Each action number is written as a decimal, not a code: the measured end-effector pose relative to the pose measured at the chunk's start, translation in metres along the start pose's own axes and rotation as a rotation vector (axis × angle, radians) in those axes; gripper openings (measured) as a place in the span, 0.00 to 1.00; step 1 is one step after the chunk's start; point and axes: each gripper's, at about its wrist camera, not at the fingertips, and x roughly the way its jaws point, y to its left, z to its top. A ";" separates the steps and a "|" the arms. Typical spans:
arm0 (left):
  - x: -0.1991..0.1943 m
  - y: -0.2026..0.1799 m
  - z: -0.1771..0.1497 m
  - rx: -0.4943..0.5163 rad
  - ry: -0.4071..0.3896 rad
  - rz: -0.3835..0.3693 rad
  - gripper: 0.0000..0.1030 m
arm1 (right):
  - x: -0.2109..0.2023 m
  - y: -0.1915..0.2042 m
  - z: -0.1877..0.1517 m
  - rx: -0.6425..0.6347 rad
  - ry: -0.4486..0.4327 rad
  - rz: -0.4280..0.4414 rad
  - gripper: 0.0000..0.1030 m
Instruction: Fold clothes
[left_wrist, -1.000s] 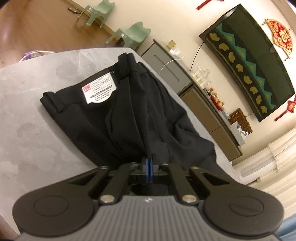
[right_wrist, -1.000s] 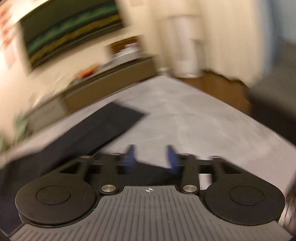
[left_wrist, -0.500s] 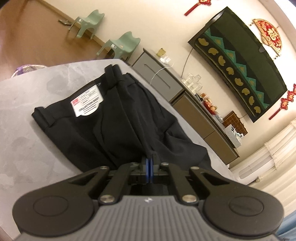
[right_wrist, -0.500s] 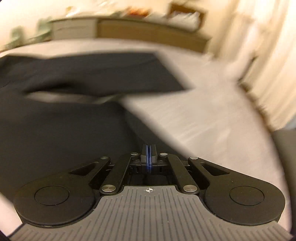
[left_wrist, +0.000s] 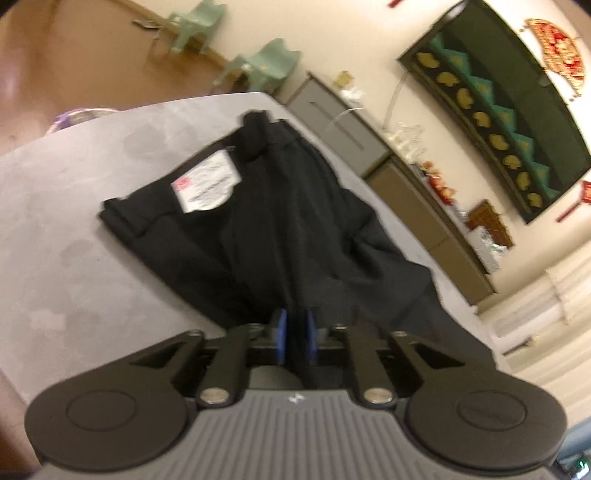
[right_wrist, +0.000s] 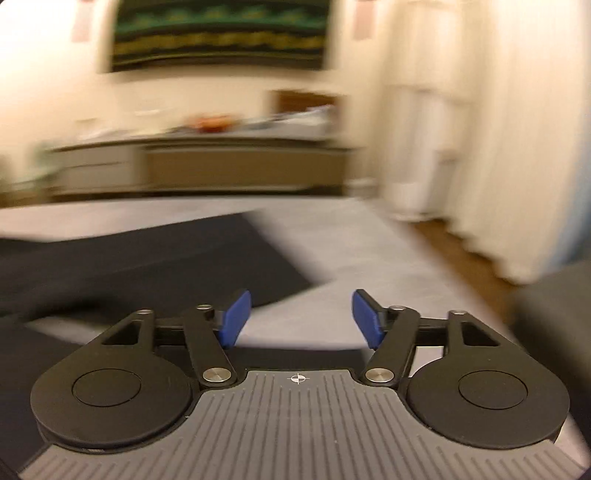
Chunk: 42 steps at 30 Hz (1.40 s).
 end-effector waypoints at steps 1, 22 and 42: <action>0.000 0.002 0.001 -0.013 -0.013 0.019 0.25 | 0.000 0.016 -0.006 -0.017 0.033 0.077 0.69; -0.014 -0.129 0.112 0.218 -0.335 -0.136 0.02 | 0.011 0.115 -0.065 -0.249 0.292 0.375 0.75; -0.017 0.039 0.045 -0.205 -0.125 0.504 0.16 | 0.001 0.086 -0.066 -0.263 0.307 0.276 0.89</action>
